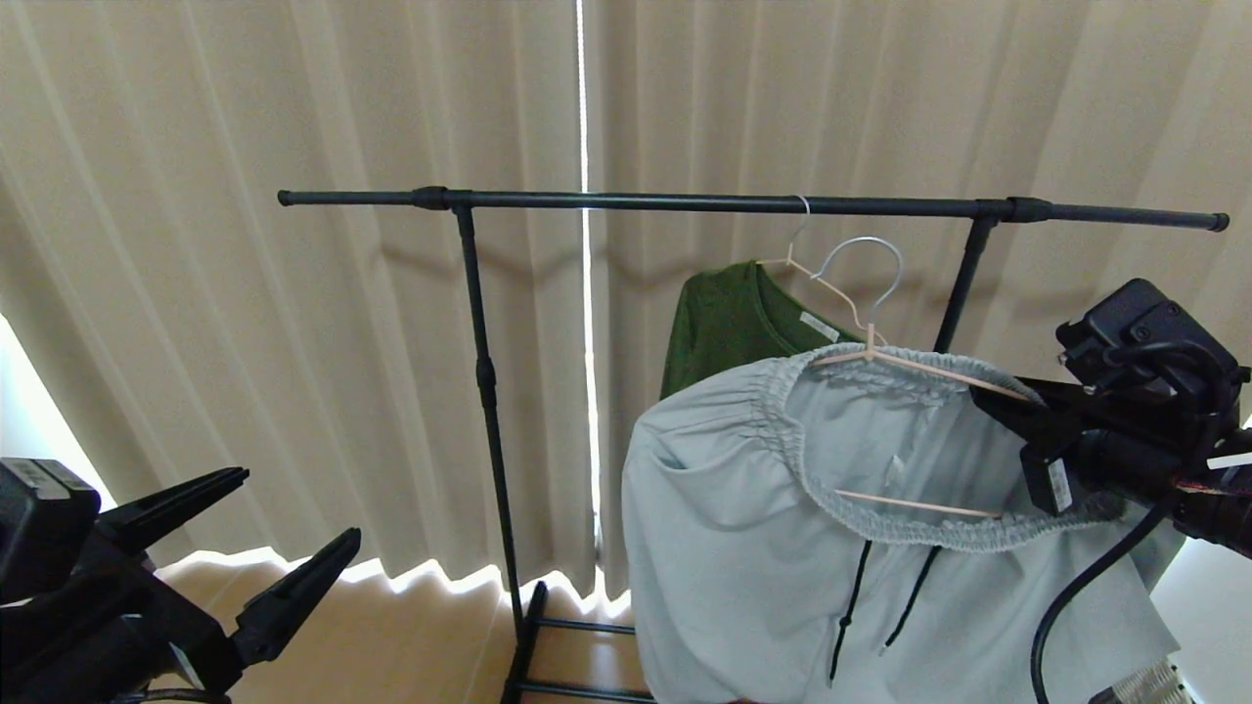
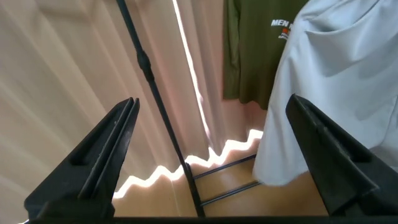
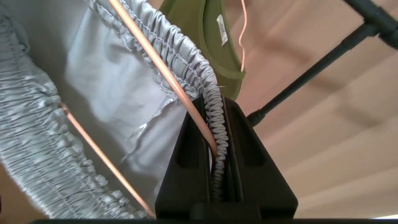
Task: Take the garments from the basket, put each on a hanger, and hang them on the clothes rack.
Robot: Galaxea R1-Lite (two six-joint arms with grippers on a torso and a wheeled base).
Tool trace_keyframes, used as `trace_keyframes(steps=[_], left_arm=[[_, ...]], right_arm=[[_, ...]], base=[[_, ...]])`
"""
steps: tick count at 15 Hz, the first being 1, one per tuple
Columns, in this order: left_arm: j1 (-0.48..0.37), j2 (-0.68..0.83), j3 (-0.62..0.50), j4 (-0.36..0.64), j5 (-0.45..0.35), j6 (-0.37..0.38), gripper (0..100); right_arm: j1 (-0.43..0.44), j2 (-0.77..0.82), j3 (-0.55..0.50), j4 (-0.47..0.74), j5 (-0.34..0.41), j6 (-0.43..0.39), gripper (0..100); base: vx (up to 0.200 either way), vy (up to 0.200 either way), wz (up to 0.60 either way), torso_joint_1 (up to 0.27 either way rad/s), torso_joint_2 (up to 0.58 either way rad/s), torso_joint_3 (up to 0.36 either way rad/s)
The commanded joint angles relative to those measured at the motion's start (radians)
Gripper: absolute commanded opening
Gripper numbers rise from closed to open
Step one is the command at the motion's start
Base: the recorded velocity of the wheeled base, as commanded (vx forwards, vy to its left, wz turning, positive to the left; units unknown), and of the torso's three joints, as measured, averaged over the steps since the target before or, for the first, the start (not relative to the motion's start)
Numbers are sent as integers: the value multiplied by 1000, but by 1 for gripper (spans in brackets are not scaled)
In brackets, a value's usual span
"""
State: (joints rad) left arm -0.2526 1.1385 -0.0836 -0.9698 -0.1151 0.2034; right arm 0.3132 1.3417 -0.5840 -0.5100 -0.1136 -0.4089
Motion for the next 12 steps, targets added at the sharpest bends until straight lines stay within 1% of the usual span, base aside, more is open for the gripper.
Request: trace_keyframes(steps=[1,6,12], left_arm=[[1,-2,-1,0,-1,1,100],[1,-2,-2,0,-1,-1,100],[1,-3,-1,0,-1,4,100]], right_arm=[[0,-1,0,-1,0,-1,0],[0,-1,-5,-1,0,-1,0],[-9,-3,9,-4,2,2,0]], base=[[0,0,0,0,0,0],[0,0,0,0,0,0],[0,200,0,5,1,5]])
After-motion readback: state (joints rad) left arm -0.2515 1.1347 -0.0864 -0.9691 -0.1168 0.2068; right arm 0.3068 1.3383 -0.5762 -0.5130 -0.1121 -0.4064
